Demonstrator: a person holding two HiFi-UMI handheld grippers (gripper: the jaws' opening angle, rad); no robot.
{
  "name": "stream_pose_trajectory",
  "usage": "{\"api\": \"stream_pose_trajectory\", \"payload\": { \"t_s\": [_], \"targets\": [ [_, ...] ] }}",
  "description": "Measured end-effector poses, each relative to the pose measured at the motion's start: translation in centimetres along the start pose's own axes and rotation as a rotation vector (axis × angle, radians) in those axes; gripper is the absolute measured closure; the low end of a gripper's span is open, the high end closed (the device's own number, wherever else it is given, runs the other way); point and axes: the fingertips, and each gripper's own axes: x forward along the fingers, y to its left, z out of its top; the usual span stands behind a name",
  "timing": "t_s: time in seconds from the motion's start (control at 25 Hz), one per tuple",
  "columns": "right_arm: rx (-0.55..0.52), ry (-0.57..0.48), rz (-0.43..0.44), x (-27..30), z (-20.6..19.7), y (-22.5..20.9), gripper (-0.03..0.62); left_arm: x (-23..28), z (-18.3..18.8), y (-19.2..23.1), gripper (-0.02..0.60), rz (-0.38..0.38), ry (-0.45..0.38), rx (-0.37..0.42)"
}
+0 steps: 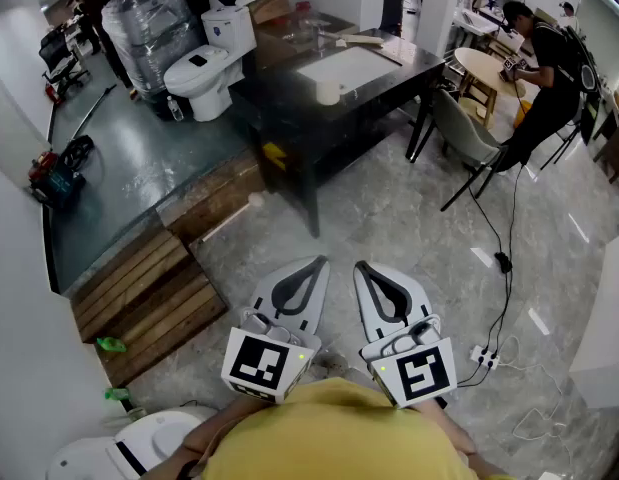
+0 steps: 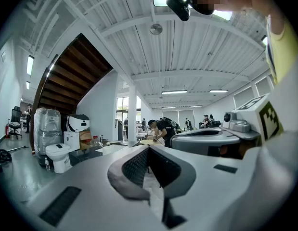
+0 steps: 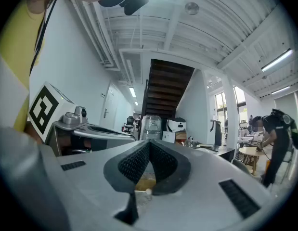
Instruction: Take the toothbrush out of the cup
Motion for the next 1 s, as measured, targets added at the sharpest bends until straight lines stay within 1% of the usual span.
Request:
{"api": "stream_pose_trajectory", "payload": {
  "t_s": [0.24, 0.44, 0.56, 0.6, 0.72, 0.84, 1.0],
  "targets": [
    [-0.008, 0.018, 0.006, -0.1, 0.0, -0.1, 0.579, 0.0, 0.1, -0.1, 0.571, 0.005, 0.007, -0.004],
    [-0.001, 0.000, 0.008, -0.2, 0.1, -0.6, 0.579, 0.5, 0.2, -0.5, 0.571, 0.004, 0.007, -0.001],
    [-0.004, 0.038, 0.010, -0.6, -0.4, -1.2, 0.579, 0.9, 0.5, -0.9, 0.571, 0.009, 0.004, -0.004],
    [-0.004, 0.038, 0.012, -0.7, -0.5, -1.3, 0.579, 1.0, 0.5, -1.0, 0.571, 0.010, 0.003, -0.004],
    [0.001, -0.017, 0.021, -0.8, 0.1, -1.4, 0.577, 1.1, 0.5, -1.4, 0.571, 0.018, -0.005, -0.001],
    [-0.002, 0.000, 0.035, -0.7, -0.3, -1.4, 0.577, 1.2, 0.0, -1.4, 0.571, 0.030, -0.001, -0.009],
    [0.013, -0.010, 0.046, -0.5, -0.6, -1.5, 0.577, 1.3, -0.6, -1.2, 0.571, 0.041, 0.012, -0.024]
  ]
}}
